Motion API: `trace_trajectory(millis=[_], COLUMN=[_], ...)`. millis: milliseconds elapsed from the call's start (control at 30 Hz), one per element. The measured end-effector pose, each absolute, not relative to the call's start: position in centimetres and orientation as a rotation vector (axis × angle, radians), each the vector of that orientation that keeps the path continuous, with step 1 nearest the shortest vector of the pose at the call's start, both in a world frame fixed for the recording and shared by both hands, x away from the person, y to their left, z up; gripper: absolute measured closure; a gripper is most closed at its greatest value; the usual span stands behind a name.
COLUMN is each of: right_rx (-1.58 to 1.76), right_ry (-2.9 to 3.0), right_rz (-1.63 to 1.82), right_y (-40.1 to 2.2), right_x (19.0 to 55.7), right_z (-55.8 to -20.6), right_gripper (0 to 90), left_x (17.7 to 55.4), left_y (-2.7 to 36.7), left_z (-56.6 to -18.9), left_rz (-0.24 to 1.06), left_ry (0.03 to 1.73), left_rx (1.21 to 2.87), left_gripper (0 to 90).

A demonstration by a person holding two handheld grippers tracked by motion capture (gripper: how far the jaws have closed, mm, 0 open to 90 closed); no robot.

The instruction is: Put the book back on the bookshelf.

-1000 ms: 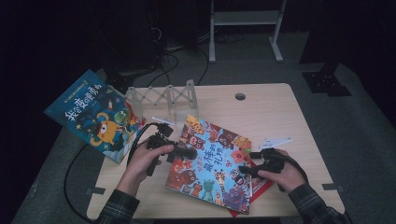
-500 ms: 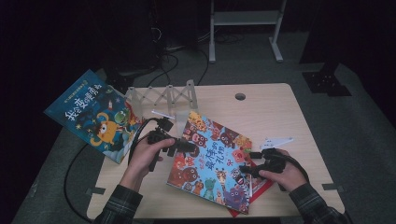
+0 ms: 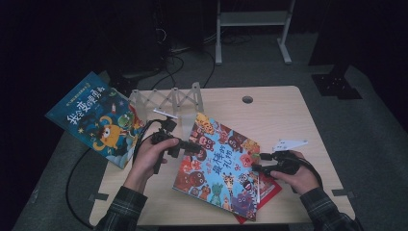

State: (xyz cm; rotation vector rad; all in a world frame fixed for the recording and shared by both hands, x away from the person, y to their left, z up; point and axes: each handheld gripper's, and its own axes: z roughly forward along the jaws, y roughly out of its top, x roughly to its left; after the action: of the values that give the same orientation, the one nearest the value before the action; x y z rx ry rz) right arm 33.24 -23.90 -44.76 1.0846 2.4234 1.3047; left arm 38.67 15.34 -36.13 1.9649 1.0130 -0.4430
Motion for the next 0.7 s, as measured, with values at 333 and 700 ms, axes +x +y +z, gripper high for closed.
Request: trace_trajectory(millis=[333,700], right_rx=[1.239,1.331], right_ry=[2.268,2.238], right_rz=[1.171,1.001], right_y=[-27.1,-28.1], right_x=[35.0,36.9], right_z=[-45.6,-47.2], right_gripper=[38.3,37.6], left_x=[38.9,39.5], left_y=[14.3,13.1], left_z=[-33.6,-31.0], left_rz=[-0.421,-0.424], left_ry=[0.989,0.99], left_rx=[1.996,2.003], left_gripper=[67.0,73.8])
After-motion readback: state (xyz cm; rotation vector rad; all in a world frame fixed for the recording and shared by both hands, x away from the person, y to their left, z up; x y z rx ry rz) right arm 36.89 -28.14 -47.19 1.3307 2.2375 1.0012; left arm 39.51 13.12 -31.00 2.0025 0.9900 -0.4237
